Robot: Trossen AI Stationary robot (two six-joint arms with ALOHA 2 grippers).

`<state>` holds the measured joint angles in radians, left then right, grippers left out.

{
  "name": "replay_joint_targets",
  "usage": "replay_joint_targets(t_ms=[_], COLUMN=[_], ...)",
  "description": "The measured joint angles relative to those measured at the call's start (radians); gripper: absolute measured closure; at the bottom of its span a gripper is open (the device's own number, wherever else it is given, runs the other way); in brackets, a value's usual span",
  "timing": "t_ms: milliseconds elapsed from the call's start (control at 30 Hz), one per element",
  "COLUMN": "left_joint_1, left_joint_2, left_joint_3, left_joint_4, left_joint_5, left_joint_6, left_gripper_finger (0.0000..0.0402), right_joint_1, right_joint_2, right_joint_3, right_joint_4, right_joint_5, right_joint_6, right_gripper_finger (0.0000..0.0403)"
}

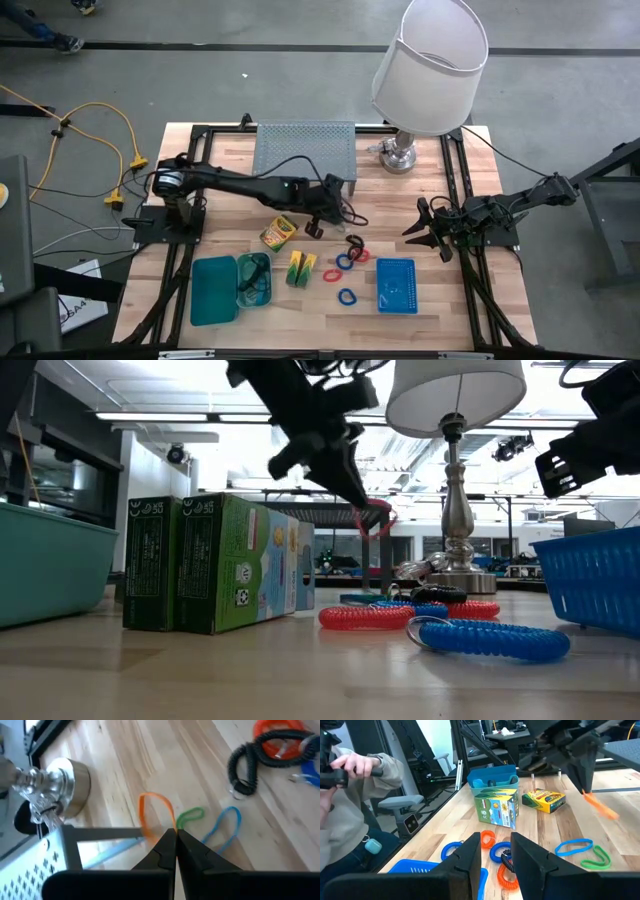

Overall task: Pick & Place Office Desk Supplies
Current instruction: Put the orange rubber band into the green bin

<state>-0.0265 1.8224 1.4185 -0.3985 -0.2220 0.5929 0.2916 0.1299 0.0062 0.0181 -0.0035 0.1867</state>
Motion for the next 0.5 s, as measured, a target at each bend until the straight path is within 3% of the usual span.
replay_joint_targets(t_ms=[267, 500], left_joint_1=[-0.029, -0.073], left_joint_2=[-0.049, -0.141], left_joint_3=[0.0, 0.0], left_joint_4=[-0.147, -0.424], left_joint_5=[-0.04, -0.105], left_joint_6=[-0.135, -0.492], left_gripper_finger=[0.0401, 0.0401], right_joint_1=[0.0, 0.0], right_joint_2=[0.0, 0.0], right_joint_3=[0.0, 0.0], right_joint_4=[0.0, 0.0], right_joint_5=[0.0, 0.0], right_joint_6=[0.0, 0.0], right_gripper_finger=[0.0309, 0.0309])
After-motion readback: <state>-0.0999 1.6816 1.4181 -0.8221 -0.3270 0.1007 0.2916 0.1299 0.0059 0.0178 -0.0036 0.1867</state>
